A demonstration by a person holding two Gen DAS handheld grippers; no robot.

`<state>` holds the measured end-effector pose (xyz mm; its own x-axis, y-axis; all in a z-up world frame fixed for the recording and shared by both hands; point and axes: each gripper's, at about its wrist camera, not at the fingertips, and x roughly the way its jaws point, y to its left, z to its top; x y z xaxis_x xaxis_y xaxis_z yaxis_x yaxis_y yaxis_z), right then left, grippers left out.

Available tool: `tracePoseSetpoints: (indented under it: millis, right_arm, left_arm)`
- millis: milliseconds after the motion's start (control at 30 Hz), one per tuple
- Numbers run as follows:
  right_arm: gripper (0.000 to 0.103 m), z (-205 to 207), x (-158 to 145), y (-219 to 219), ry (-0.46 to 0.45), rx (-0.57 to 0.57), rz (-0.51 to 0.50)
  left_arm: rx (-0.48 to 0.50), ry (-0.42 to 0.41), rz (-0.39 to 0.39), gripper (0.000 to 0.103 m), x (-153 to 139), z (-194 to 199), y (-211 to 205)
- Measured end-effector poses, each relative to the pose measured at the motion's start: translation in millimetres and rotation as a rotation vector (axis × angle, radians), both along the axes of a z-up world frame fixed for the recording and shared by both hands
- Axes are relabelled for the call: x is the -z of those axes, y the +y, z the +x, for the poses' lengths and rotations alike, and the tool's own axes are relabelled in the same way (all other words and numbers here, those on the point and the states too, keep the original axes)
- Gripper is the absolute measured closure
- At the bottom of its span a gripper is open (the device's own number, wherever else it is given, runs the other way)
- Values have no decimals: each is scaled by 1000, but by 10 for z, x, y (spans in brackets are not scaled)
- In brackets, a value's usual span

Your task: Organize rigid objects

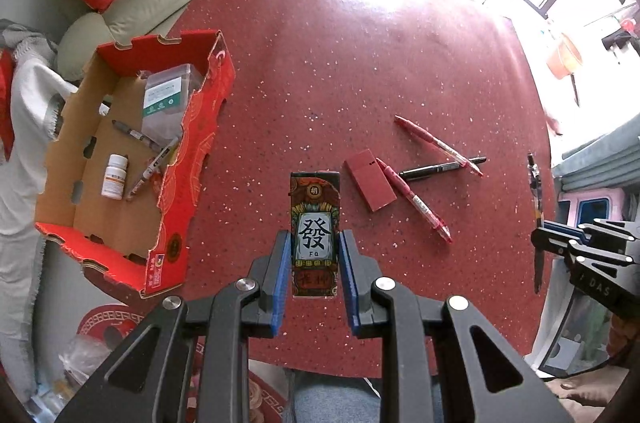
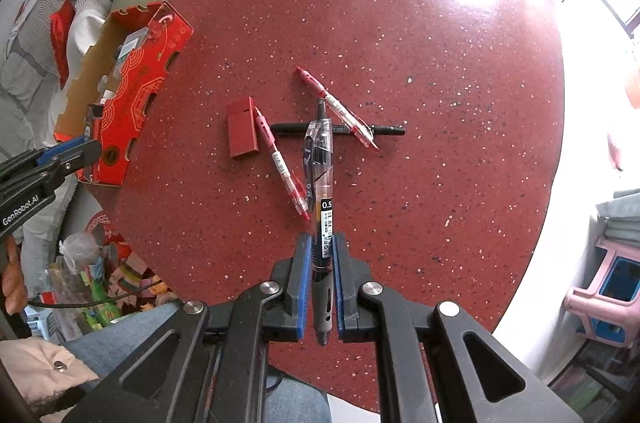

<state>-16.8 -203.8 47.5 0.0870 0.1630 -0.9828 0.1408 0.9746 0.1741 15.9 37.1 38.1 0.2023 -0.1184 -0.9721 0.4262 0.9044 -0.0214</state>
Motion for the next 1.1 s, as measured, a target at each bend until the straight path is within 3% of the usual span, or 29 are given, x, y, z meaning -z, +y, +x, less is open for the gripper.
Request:
tracePoseSetpoints:
  millis: [1100]
  right_arm:
    - [92, -1, -34, 66, -17, -35, -2]
  left_arm:
    - [-42, -30, -10, 77, -80, -59, 117]
